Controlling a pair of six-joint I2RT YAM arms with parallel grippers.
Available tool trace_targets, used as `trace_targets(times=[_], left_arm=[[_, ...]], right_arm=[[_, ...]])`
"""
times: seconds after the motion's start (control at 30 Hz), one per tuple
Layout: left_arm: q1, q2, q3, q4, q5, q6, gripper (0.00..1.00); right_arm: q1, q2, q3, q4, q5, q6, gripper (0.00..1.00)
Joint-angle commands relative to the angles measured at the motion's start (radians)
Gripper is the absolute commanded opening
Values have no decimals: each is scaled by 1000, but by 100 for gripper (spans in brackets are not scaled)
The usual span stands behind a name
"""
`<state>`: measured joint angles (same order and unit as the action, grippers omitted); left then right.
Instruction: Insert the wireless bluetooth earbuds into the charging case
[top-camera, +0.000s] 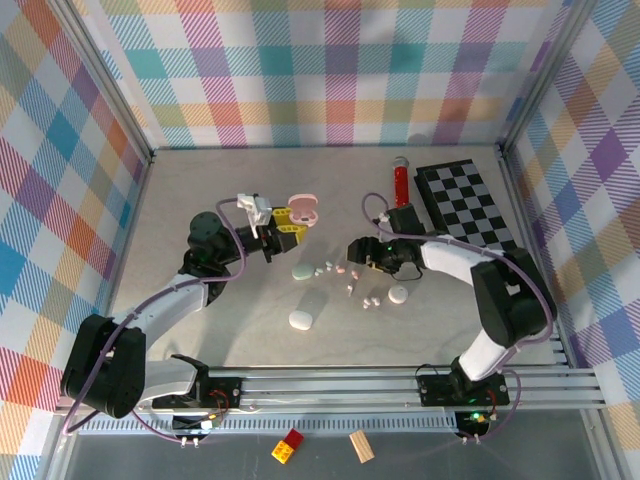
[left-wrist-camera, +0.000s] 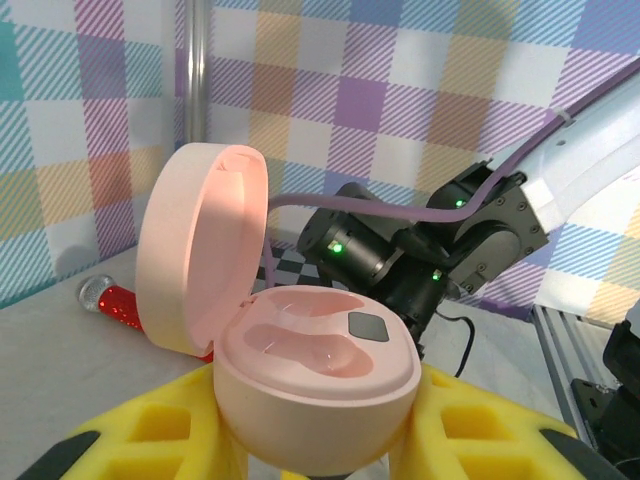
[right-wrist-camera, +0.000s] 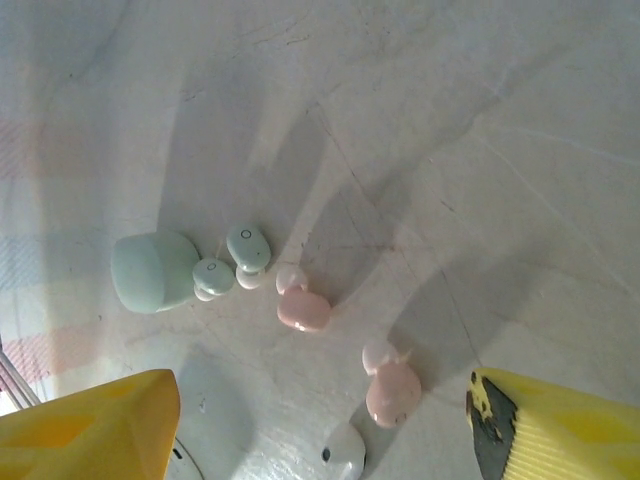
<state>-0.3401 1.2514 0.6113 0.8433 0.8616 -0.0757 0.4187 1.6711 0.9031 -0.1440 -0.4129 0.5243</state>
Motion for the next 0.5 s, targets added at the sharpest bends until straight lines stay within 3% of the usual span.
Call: trace_targets(times=[0.0, 0.2, 0.47], left_arm=[[15, -20, -14, 104, 11, -36, 33], [21, -12, -13, 119, 16, -49, 32], [30, -7, -21, 161, 8, -64, 32]], right_arm=[[2, 48, 63, -29, -49, -77, 74], [5, 146, 106, -35, -127, -114, 71], [21, 157, 89, -53, -152, -126, 69]])
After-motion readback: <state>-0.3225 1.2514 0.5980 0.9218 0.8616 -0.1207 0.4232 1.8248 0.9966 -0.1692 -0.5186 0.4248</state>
